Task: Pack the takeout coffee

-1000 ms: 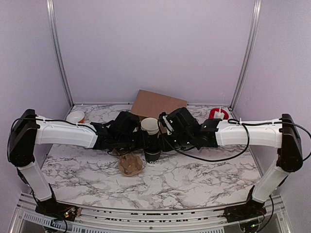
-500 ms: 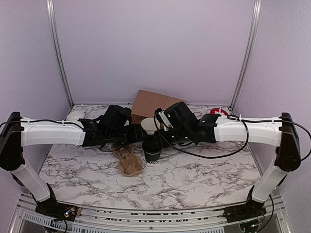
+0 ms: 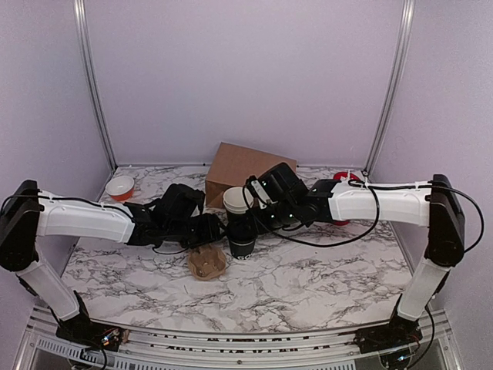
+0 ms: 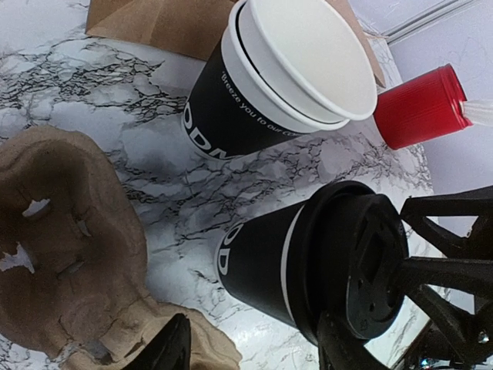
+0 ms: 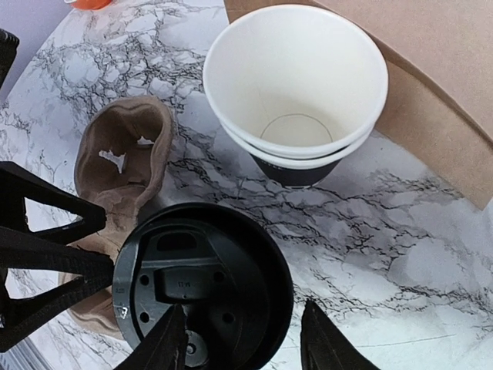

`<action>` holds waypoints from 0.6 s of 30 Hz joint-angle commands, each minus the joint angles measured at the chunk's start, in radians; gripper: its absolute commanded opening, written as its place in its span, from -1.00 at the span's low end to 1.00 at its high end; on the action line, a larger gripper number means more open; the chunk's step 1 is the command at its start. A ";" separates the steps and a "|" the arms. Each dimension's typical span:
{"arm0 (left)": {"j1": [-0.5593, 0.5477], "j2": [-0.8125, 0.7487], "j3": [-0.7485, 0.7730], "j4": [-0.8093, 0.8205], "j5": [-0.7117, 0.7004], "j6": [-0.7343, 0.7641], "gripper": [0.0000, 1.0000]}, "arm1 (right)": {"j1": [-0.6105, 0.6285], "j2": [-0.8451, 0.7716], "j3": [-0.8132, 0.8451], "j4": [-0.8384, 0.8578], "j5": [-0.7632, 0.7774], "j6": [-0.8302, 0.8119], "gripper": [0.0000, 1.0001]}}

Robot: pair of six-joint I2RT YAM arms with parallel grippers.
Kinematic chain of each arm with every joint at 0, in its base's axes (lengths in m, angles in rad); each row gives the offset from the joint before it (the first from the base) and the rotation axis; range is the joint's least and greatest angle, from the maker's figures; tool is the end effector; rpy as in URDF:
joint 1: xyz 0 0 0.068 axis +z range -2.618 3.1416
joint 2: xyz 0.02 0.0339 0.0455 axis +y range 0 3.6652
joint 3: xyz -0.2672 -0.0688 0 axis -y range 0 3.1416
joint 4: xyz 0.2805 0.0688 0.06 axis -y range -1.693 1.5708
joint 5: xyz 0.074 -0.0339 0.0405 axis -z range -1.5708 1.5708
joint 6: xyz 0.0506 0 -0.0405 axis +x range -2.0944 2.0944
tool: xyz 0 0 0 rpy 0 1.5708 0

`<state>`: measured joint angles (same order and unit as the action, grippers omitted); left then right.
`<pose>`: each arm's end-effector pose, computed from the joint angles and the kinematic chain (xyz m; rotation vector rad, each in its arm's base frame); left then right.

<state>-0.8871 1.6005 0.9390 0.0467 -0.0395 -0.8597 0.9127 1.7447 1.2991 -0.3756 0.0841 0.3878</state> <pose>0.2466 -0.2994 0.1838 0.0081 2.3463 -0.9019 0.2663 0.3376 0.2188 -0.5965 2.3766 0.5014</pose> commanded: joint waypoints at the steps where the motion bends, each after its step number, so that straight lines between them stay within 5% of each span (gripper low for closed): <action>1: 0.002 -0.007 -0.023 0.117 0.073 -0.049 0.14 | -0.006 0.022 0.044 0.000 -0.020 -0.011 -0.04; 18: -0.001 -0.002 -0.070 0.151 0.086 -0.084 -0.08 | -0.006 0.018 -0.008 0.004 -0.013 0.007 -0.09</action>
<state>-0.8871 1.6054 0.9031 0.1802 0.0307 -0.9337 0.9104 1.7557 1.2984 -0.3660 0.0700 0.3916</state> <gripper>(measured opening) 0.465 0.460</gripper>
